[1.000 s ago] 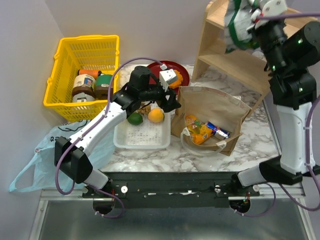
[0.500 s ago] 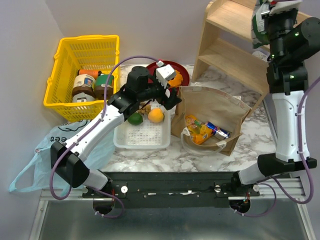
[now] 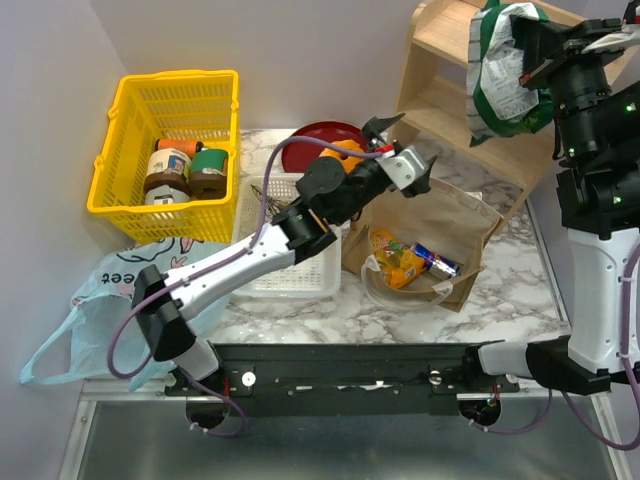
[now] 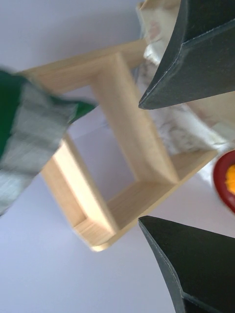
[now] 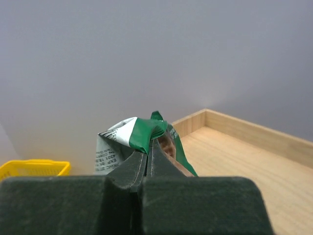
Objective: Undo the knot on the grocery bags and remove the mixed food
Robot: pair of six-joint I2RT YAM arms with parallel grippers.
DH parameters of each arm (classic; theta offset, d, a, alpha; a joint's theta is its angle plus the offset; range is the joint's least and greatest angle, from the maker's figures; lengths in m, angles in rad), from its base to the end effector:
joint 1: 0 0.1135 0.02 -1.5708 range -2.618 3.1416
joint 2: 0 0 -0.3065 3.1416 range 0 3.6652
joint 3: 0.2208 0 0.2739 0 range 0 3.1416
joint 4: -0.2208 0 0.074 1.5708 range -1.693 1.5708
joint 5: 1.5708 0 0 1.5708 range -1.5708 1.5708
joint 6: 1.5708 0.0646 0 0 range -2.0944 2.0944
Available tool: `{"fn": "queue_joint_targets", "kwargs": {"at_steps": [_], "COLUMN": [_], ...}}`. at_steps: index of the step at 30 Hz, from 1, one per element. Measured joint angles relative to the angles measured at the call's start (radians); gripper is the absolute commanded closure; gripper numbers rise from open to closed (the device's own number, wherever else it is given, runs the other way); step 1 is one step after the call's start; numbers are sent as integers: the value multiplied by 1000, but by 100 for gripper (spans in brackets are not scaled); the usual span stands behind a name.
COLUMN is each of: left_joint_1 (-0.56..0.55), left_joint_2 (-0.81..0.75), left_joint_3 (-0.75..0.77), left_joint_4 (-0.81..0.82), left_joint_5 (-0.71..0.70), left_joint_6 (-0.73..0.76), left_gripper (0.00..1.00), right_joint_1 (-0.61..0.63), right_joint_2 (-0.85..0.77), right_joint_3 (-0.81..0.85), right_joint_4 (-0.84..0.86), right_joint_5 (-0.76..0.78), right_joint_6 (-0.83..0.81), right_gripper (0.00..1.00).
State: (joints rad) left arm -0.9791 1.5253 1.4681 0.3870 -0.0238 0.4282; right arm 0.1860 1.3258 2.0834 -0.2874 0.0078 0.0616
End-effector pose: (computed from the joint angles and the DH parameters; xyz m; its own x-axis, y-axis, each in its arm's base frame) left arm 0.2285 -0.3373 0.5092 0.5037 -0.0052 -0.8639 0.6684 0.6359 0.3858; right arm 0.2184 0.0406 0.7009 0.4334 0.1442 -0.8896 -0.2052 0.9770 0.0584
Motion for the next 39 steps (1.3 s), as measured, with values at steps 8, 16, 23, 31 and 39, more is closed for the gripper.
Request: {"fn": "queue_joint_targets", "kwargs": {"at_steps": [8, 16, 23, 31, 39], "left_joint_1": [0, 31, 89, 95, 96], "left_joint_2": [206, 114, -46, -111, -111], "left_joint_3": [203, 24, -170, -227, -233], "left_joint_4": [79, 1, -38, -60, -135], "left_joint_5": [-36, -48, -75, -87, -89], "left_joint_6": [122, 132, 132, 95, 60], "left_gripper": [1, 1, 1, 1, 1], "right_joint_1": [3, 2, -54, -164, -225], "right_joint_2": [106, 387, 424, 504, 650], "right_joint_3": [32, 414, 398, 383, 386], "right_joint_4": [-32, 182, 409, 478, 490], "right_joint_5": [66, 284, 452, 557, 557], "right_joint_6": [2, -396, -690, -822, -820], "right_gripper": [100, 100, 100, 100, 100]}}
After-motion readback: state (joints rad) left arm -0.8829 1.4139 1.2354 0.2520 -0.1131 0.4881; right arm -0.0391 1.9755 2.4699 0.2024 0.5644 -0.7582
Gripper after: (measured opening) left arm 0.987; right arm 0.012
